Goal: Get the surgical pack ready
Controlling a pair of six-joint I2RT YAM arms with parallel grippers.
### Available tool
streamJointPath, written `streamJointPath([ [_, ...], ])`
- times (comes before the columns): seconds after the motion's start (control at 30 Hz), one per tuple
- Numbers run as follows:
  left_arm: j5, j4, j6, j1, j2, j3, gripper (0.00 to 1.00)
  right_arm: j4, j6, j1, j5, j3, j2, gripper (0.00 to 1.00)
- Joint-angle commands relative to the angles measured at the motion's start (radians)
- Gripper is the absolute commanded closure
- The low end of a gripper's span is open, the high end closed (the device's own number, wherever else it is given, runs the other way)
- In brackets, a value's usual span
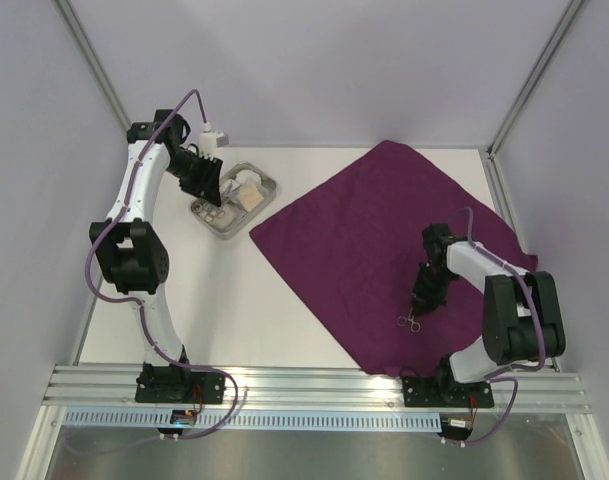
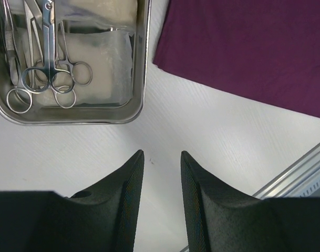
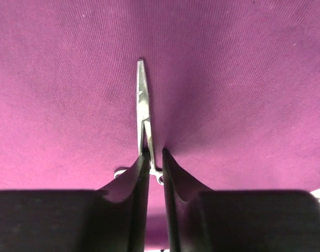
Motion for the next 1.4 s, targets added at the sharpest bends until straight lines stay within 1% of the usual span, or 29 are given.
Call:
streamJointPath([
  [0.0, 0.038, -0.018, -0.014, 0.0, -0.036, 0.045, 0.57, 0.125, 0.04, 0.014, 0.044, -0.028, 0.076, 0.8],
  [0.03, 0.041, -0.02, -0.015, 0.0, -0.034, 0.051, 0.57, 0.128, 0.043, 0.016, 0.044, -0.026, 0.089, 0.79],
  [0.07, 0.043, -0.02, -0.015, 0.0, -0.034, 0.054, 0.57, 0.124, 0.049, 0.019, 0.044, -0.025, 0.115, 0.8],
  [0.1, 0.046, -0.026, -0.017, 0.0, -0.034, 0.06, 0.57, 0.118, 0.043, 0.027, 0.081, -0.007, 0.122, 0.82],
  [0.13, 0.047, -0.028, -0.017, 0.0, -0.029, 0.065, 0.57, 0.116, 0.04, 0.031, 0.084, -0.003, 0.126, 0.87],
  [0.2, 0.05, -0.031, -0.017, 0.0, -0.029, 0.068, 0.57, 0.115, 0.04, 0.033, 0.087, 0.006, 0.127, 0.92],
  [0.23, 0.055, -0.034, -0.017, 0.0, -0.031, 0.066, 0.57, 0.115, 0.04, 0.033, 0.087, 0.006, 0.126, 0.98],
  [0.27, 0.057, -0.034, -0.017, 0.0, -0.031, 0.065, 0.57, 0.118, 0.038, 0.039, 0.087, 0.006, 0.116, 1.0],
  [0.37, 0.06, -0.041, -0.015, 0.0, -0.033, 0.066, 0.57, 0.136, 0.027, 0.056, 0.08, 0.001, 0.049, 1.0],
  [0.4, 0.061, -0.046, -0.014, 0.0, -0.031, 0.069, 0.57, 0.139, 0.03, 0.065, 0.078, 0.001, -0.001, 1.0],
  [0.53, 0.072, -0.066, -0.008, 0.0, -0.028, 0.083, 0.57, 0.156, 0.047, 0.07, 0.063, 0.0, -0.115, 0.99],
  [0.67, 0.095, -0.08, -0.002, 0.0, -0.026, 0.095, 0.57, 0.174, 0.052, 0.07, 0.063, -0.003, -0.177, 1.0],
  [0.7, 0.098, -0.083, -0.001, 0.0, -0.028, 0.098, 0.57, 0.18, 0.052, 0.07, 0.028, -0.002, -0.183, 1.0],
  [0.73, 0.104, -0.084, 0.0, 0.0, -0.026, 0.1, 0.57, 0.182, 0.052, 0.07, 0.025, 0.004, -0.187, 1.0],
  [0.77, 0.106, -0.087, 0.0, -0.027, -0.026, 0.1, 0.57, 0.182, 0.055, 0.07, 0.026, 0.006, -0.187, 1.0],
  [0.9, 0.142, -0.107, 0.0, -0.043, -0.022, 0.114, 0.57, 0.187, 0.064, 0.076, 0.017, 0.027, -0.192, 1.0],
  [1.03, 0.245, -0.141, 0.012, -0.075, -0.013, 0.121, 0.56, 0.207, 0.119, 0.116, 0.02, 0.092, -0.201, 0.99],
  [1.1, 0.285, -0.153, 0.015, -0.099, -0.011, 0.121, 0.55, 0.229, 0.165, 0.168, 0.026, 0.15, -0.194, 0.99],
  [1.13, 0.331, -0.159, 0.023, -0.13, -0.01, 0.121, 0.53, 0.24, 0.18, 0.186, 0.029, 0.17, -0.187, 1.0],
  [1.23, 0.411, -0.17, 0.049, -0.188, -0.006, 0.111, 0.47, 0.288, 0.248, 0.26, 0.041, 0.251, -0.143, 1.0],
  [1.27, 0.429, -0.164, 0.051, -0.231, -0.005, 0.099, 0.45, 0.295, 0.259, 0.299, 0.044, 0.277, -0.128, 0.99],
  [1.37, 0.477, -0.15, 0.048, -0.303, 0.01, 0.083, 0.44, 0.331, 0.293, 0.367, 0.043, 0.372, -0.059, 1.0],
])
